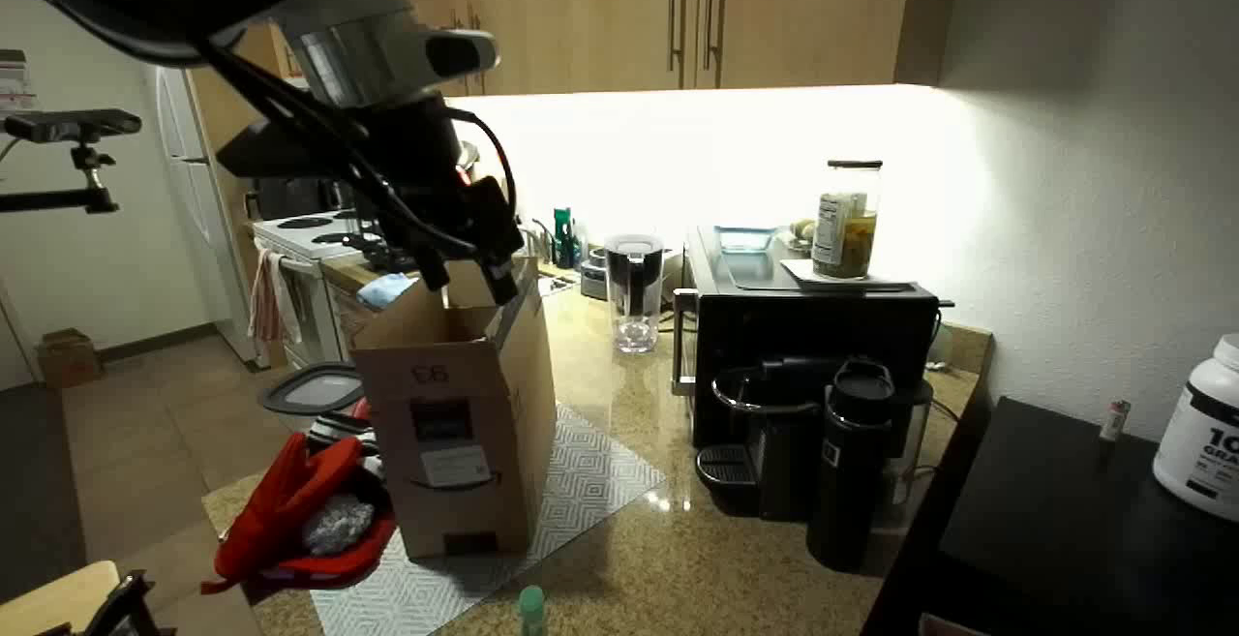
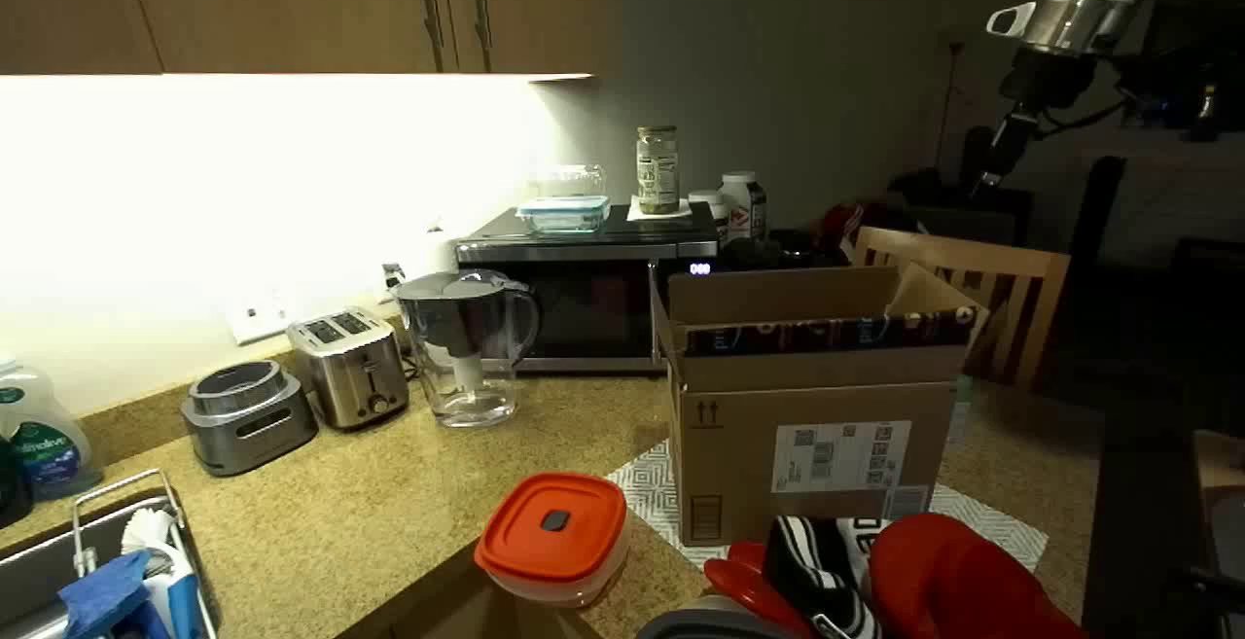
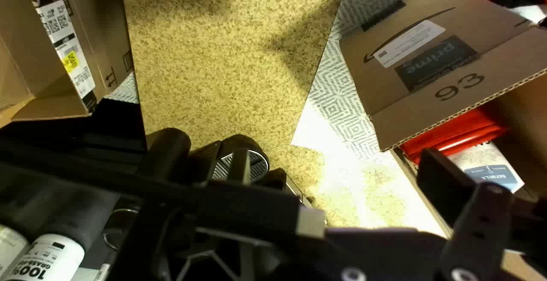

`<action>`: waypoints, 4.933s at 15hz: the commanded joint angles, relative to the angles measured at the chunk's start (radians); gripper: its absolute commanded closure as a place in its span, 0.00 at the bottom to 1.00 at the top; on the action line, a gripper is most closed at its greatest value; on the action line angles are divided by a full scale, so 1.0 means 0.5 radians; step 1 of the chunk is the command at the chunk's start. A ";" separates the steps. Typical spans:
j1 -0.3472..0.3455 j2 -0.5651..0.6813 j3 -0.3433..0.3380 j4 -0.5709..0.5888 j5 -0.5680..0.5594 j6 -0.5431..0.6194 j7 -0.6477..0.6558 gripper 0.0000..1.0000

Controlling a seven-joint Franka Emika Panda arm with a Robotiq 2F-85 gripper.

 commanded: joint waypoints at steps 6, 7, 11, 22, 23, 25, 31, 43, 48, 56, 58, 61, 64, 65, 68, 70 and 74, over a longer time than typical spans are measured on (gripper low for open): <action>-0.020 0.002 0.019 0.004 0.015 -0.006 -0.011 0.00; -0.020 0.002 0.019 0.004 0.015 -0.006 -0.011 0.00; -0.020 0.002 0.019 0.004 0.015 -0.006 -0.011 0.00; 0.014 -0.027 0.089 -0.022 0.035 -0.060 0.046 0.00; 0.024 -0.039 0.123 -0.029 0.043 -0.078 0.076 0.00; 0.063 -0.052 0.195 -0.030 0.070 -0.127 0.146 0.00; 0.134 0.004 0.412 0.042 0.129 -0.097 0.489 0.00; 0.101 0.267 0.749 0.252 0.093 -0.105 1.376 0.00; 0.077 0.325 0.781 0.330 0.088 -0.110 1.576 0.00; 0.087 0.349 0.801 0.352 0.072 -0.075 1.728 0.00; 0.113 0.322 0.784 0.332 0.101 -0.059 1.669 0.00; 0.113 0.330 0.784 0.340 0.096 -0.089 1.664 0.00; 0.113 0.330 0.784 0.340 0.096 -0.089 1.664 0.00; 0.113 0.330 0.784 0.340 0.096 -0.089 1.664 0.00; 0.113 0.330 0.784 0.340 0.096 -0.089 1.664 0.00; 0.113 0.330 0.784 0.340 0.096 -0.089 1.664 0.00; 0.113 0.330 0.784 0.340 0.096 -0.089 1.664 0.00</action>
